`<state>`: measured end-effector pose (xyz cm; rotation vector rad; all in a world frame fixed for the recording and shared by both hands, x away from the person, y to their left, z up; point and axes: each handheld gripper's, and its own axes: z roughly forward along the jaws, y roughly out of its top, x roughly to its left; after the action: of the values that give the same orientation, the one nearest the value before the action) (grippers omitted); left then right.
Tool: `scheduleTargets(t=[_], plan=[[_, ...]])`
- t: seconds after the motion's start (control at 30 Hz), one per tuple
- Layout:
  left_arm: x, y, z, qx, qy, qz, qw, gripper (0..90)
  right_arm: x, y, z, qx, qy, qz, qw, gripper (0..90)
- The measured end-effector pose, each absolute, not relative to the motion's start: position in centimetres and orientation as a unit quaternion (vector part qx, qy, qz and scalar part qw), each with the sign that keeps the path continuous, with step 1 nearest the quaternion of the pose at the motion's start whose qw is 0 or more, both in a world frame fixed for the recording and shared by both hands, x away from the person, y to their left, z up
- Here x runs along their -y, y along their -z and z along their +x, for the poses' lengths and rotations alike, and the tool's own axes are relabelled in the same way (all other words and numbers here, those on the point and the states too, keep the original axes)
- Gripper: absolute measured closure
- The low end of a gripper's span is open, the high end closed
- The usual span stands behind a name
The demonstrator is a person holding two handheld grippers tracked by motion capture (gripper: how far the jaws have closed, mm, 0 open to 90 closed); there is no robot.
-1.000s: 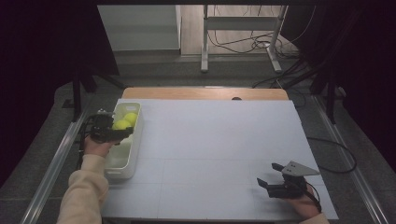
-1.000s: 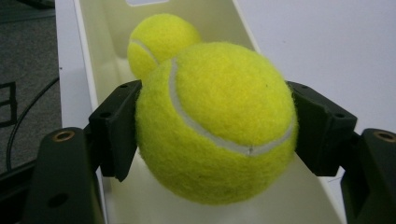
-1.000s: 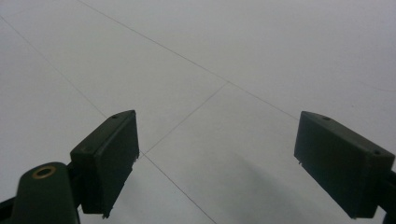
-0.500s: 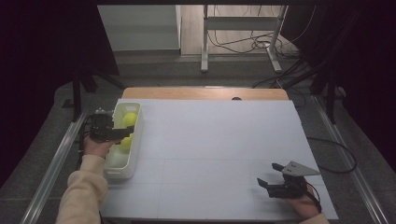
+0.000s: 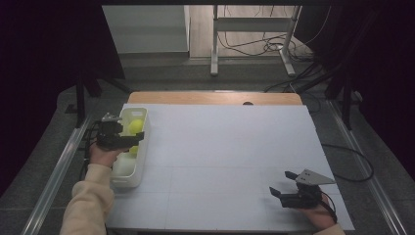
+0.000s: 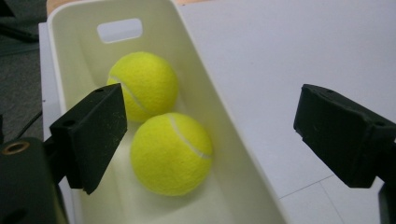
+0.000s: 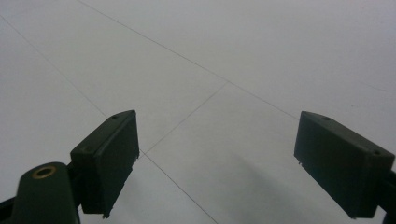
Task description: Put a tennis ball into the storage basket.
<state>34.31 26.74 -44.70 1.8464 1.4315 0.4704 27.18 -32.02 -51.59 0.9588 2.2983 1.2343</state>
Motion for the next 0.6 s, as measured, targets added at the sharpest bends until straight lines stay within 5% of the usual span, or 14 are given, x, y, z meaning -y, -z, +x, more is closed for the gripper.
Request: scheduleTargets(t=[0.6], plan=[[-24.5,43.0,31.8,-0.499,-0.182,0.719,0.449,11.3,32.2,51.6,27.3,-0.812,-0.445,0.336,0.172,14.5]])
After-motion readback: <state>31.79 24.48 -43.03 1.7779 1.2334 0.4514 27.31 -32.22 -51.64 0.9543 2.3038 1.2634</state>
